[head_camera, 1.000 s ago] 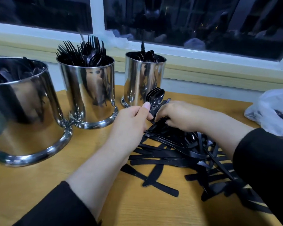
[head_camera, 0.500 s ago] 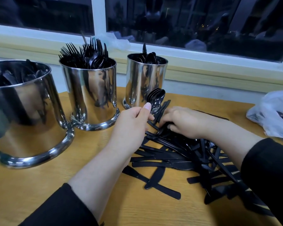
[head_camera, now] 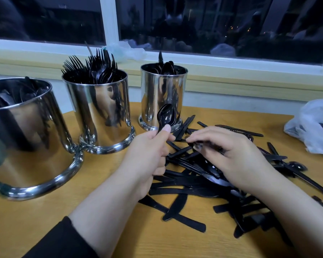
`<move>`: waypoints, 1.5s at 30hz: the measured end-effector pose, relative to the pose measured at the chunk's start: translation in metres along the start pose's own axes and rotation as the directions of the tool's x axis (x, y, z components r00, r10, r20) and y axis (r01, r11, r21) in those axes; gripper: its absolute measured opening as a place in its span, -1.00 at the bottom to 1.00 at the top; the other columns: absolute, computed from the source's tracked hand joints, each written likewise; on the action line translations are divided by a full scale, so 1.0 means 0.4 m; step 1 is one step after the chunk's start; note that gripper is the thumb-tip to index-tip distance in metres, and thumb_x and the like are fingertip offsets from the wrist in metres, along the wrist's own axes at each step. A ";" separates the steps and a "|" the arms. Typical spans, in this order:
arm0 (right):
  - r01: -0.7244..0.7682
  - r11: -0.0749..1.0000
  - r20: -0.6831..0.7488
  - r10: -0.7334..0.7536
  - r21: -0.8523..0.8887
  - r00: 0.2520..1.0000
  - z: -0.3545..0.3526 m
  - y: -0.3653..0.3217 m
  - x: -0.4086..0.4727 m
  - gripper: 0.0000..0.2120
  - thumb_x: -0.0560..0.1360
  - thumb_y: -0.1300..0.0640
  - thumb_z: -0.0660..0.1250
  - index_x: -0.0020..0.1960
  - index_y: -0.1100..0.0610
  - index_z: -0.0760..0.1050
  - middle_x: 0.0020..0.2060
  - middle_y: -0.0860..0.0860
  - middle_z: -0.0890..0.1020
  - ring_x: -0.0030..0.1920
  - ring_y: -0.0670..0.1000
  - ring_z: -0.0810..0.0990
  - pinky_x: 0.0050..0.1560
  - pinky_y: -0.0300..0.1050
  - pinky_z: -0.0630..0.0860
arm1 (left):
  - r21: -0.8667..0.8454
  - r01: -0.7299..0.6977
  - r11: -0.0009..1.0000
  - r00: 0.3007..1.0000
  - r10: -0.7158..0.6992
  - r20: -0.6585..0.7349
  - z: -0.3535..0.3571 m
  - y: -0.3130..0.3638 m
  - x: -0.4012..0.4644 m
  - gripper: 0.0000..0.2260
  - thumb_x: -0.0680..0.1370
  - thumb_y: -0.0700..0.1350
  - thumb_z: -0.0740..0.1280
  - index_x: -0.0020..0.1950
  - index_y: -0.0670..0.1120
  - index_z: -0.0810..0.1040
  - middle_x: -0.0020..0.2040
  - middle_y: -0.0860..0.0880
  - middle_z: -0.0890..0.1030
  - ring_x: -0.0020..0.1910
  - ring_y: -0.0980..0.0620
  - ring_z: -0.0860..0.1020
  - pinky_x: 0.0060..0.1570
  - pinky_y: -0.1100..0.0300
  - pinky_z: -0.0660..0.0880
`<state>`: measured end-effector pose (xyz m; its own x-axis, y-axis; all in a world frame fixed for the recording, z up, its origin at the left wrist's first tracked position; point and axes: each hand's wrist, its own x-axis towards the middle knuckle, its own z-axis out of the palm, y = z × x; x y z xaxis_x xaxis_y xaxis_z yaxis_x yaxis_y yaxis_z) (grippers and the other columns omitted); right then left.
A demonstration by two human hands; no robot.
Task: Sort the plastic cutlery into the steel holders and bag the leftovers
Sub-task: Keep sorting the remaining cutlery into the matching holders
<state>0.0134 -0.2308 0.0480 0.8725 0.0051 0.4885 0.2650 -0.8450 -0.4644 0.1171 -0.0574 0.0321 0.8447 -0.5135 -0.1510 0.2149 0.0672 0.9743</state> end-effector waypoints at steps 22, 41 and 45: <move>0.175 0.970 0.031 -0.172 -0.166 0.985 0.049 -0.015 -0.025 -0.68 0.60 0.12 0.20 0.27 0.04 0.61 0.06 -0.12 0.47 0.04 -0.05 0.55 -0.02 -0.09 0.54 | -0.273 0.306 0.912 0.942 -0.248 0.225 0.041 -0.046 -0.007 -0.70 0.50 0.11 0.49 0.09 -0.07 0.62 -0.40 0.01 0.37 -0.47 0.11 0.28 -0.43 0.24 0.21; -0.172 0.974 -0.114 0.189 0.145 0.975 0.044 -0.012 -0.020 -0.86 0.53 0.06 0.42 0.07 -0.05 0.68 -0.12 -0.17 0.63 -0.03 -0.08 0.61 -0.06 -0.38 0.46 | -0.222 0.200 0.954 0.965 -0.152 0.216 0.051 -0.032 -0.020 -0.82 0.66 0.00 0.35 0.01 -0.11 0.56 -0.38 0.01 0.41 -0.45 0.11 0.27 -0.50 0.27 0.14; -0.236 0.962 -0.053 0.245 0.134 0.968 0.030 -0.012 -0.026 -0.83 0.58 -0.04 0.31 0.01 -0.08 0.68 -0.11 -0.22 0.64 -0.04 -0.12 0.60 -0.08 -0.38 0.46 | -0.219 0.176 0.960 0.981 -0.152 0.121 0.048 -0.032 -0.015 -0.81 0.66 0.00 0.35 0.03 -0.12 0.57 -0.35 -0.01 0.46 -0.48 0.12 0.29 -0.57 0.29 0.19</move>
<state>0.0081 -0.2204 0.0362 0.8877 -0.2308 0.3985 0.1037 -0.7428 -0.6614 0.0998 -0.0716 0.0238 0.7367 -0.6172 -0.2763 0.4621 0.1612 0.8720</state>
